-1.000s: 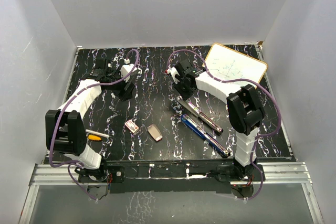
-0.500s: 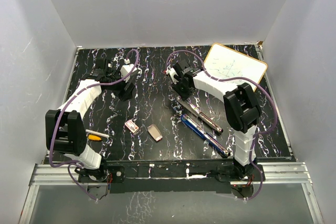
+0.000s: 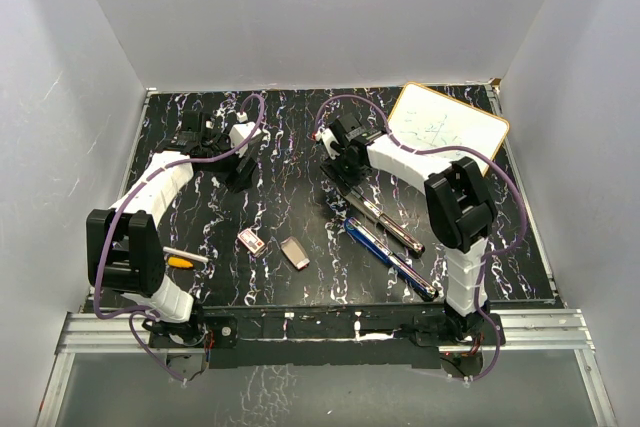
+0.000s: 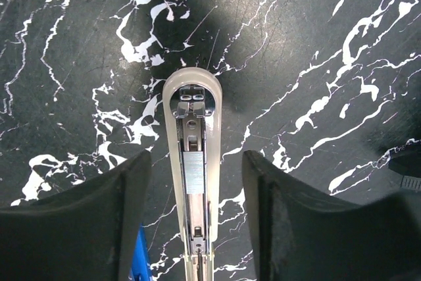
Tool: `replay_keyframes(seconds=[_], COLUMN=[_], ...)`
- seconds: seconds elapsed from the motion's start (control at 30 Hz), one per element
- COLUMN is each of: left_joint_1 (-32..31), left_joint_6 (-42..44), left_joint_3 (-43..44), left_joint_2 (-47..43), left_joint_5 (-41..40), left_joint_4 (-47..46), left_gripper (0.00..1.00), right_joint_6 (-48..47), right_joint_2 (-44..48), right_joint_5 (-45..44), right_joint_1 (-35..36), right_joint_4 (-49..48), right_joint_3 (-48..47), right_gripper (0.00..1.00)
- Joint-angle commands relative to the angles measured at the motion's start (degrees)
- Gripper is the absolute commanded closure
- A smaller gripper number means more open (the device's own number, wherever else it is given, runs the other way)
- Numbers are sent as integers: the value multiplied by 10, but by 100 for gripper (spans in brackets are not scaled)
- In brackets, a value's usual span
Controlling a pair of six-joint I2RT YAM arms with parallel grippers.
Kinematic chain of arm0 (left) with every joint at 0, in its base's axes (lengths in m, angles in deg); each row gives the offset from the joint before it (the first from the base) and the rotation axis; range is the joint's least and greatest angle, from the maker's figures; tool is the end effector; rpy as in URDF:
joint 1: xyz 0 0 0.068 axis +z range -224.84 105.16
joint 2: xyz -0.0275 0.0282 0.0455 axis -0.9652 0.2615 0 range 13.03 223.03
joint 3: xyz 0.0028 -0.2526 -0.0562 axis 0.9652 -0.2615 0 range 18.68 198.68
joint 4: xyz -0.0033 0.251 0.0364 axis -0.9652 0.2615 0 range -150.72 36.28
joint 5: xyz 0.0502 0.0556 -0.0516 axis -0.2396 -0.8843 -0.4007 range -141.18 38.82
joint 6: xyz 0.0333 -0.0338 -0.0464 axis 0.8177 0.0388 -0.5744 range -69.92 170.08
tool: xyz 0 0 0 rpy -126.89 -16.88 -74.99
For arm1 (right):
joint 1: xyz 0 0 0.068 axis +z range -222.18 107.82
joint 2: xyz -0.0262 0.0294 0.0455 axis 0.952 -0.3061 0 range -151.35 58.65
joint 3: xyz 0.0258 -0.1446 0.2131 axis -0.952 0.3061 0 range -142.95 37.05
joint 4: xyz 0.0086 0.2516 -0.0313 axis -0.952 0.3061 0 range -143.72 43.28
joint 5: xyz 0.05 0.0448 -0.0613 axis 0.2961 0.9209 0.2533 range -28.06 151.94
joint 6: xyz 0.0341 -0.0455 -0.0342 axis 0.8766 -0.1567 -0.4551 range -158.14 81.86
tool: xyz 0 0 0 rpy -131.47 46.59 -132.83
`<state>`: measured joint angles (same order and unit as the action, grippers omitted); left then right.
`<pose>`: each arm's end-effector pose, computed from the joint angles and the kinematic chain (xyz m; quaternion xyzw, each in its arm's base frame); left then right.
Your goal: Load the staples into the stapler
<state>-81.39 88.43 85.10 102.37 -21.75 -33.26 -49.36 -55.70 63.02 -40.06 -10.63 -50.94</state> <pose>0.3298 -0.0638 0.2338 0.4270 0.8082 -0.1400 0.3807 0.3434 0.2168 0.1710 -0.3649 0.9138 0.0415 0.1737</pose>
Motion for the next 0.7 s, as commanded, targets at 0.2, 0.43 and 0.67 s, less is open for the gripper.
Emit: replay_keyframes(seconds=[0.2, 0.43, 0.67], left_joint_1=[2, 1, 1], left_joint_6=[3, -11, -17], left_joint_3=[34, 21, 12], left_joint_2=[-12, -25, -41], left_joint_5=[60, 74, 80], left_joint_4=[27, 22, 18], left_gripper=[26, 26, 27], right_joint_6=[-41, -113, -155], right_joint_2=[169, 302, 375], right_joint_5=[97, 121, 126], right_joint_1=[-61, -114, -115], right_joint_4=[-61, -52, -28], right_joint_3=[85, 242, 337], right_gripper=[31, 29, 27])
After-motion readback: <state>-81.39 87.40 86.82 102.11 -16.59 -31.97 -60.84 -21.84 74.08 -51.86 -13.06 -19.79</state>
